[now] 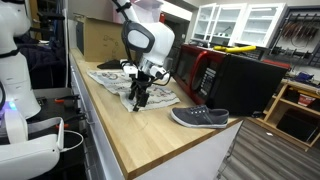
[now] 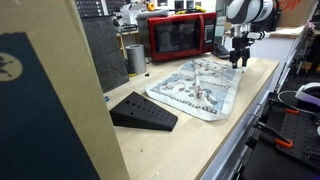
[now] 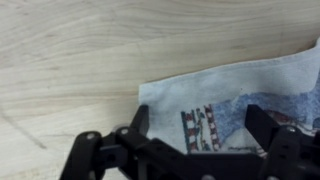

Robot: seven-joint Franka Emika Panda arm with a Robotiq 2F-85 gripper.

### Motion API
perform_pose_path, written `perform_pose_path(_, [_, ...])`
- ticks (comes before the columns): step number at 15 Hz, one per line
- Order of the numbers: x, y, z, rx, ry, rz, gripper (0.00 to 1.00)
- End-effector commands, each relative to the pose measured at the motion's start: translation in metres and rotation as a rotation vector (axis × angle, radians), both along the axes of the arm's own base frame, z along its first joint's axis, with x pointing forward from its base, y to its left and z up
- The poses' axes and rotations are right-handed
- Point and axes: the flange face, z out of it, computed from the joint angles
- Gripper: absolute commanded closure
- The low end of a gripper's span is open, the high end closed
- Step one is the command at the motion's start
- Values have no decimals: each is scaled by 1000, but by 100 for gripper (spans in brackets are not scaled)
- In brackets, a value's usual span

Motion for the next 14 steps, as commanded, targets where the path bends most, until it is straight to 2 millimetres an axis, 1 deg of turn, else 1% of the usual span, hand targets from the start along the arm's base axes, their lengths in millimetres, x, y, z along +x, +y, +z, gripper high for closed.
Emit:
perform_pose_path(1, [-4, -16, 4, -7, -6, -2, 0])
perform_pose_path(4, [-11, -27, 11, -47, -20, -10, 0])
perform_pose_path(6, [-21, -36, 7, -67, 6, -3, 0])
perform_pose_path(9, [-32, -32, -10, -45, 66, 12, 0])
perform_pose_path(10, [-33, -28, -16, -16, 84, 17, 0])
perform_pose_path(12, [-31, -20, -21, 24, 99, -5, 0])
perform_pose_path(14, [-28, -13, -23, 69, 108, -39, 0])
